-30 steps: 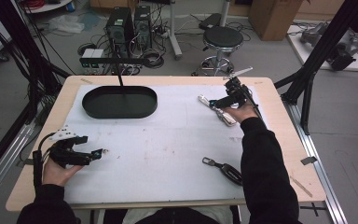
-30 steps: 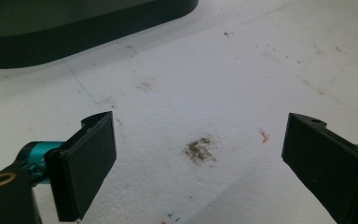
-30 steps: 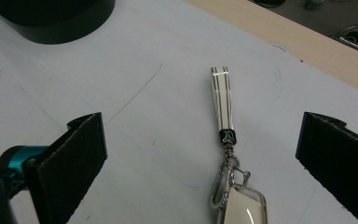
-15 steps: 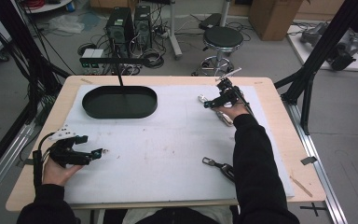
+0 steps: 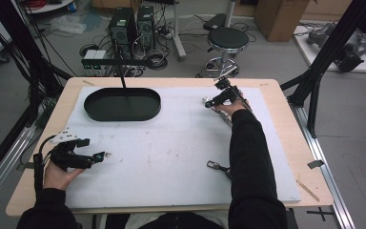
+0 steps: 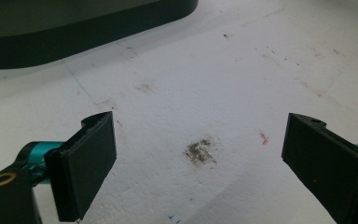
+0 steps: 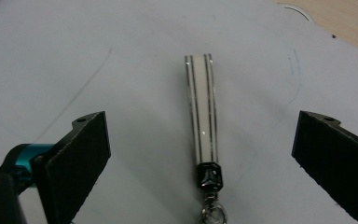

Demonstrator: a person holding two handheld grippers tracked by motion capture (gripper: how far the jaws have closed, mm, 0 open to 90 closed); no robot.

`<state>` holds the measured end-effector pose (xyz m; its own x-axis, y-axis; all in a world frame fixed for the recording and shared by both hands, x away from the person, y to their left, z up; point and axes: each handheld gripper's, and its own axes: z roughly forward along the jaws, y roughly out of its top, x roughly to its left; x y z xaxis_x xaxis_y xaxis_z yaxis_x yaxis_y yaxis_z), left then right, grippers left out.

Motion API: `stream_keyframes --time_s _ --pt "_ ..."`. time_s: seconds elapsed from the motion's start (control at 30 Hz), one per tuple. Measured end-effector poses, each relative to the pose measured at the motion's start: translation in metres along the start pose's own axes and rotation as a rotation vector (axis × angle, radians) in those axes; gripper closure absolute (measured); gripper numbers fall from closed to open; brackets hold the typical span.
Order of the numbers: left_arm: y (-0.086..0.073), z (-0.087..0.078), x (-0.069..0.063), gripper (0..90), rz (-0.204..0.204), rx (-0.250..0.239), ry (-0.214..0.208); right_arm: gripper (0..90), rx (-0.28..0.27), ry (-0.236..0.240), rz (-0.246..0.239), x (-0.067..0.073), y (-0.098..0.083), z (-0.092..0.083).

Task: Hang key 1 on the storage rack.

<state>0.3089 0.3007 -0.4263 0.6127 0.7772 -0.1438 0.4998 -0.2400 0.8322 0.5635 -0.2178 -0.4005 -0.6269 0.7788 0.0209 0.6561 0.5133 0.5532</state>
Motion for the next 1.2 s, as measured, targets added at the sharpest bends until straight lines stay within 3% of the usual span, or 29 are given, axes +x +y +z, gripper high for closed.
stream_keyframes --time_s 0.1,0.27,0.33,0.43,0.5,0.63,0.87,1.13,1.2 --pt "0.000 0.000 0.000 10.4 0.001 -0.003 -0.002 4.5 0.009 -0.007 0.031 -0.004 -0.001 0.006" --pt "0.000 0.002 0.000 10.5 0.000 0.002 -0.008 8.5 0.047 0.007 0.011 -0.001 -0.002 0.015" --pt "0.000 0.001 0.000 10.7 0.005 0.003 -0.011 19.6 0.042 0.025 0.015 -0.001 -0.001 0.017" --pt "0.000 0.001 0.000 10.9 0.004 0.002 -0.010 22.9 0.033 0.054 0.020 0.003 0.000 0.019" --pt "0.000 0.001 0.000 10.9 0.004 0.002 -0.011 29.8 0.036 0.066 0.024 0.006 0.001 0.021" --pt "0.000 0.001 0.000 10.9 0.005 0.001 -0.012 38.1 0.081 0.034 0.027 0.002 -0.002 0.025" --pt "-0.001 0.003 0.000 10.9 0.006 0.004 -0.011 53.9 0.072 0.035 0.038 -0.001 -0.002 0.023" --pt "0.000 0.002 0.000 10.9 0.009 0.004 -0.010 73.9 0.094 -0.021 0.019 0.000 -0.002 0.023" --pt "-0.001 0.002 0.000 10.9 0.009 0.005 -0.011 74.8 0.101 -0.033 0.008 0.001 -0.002 0.022"
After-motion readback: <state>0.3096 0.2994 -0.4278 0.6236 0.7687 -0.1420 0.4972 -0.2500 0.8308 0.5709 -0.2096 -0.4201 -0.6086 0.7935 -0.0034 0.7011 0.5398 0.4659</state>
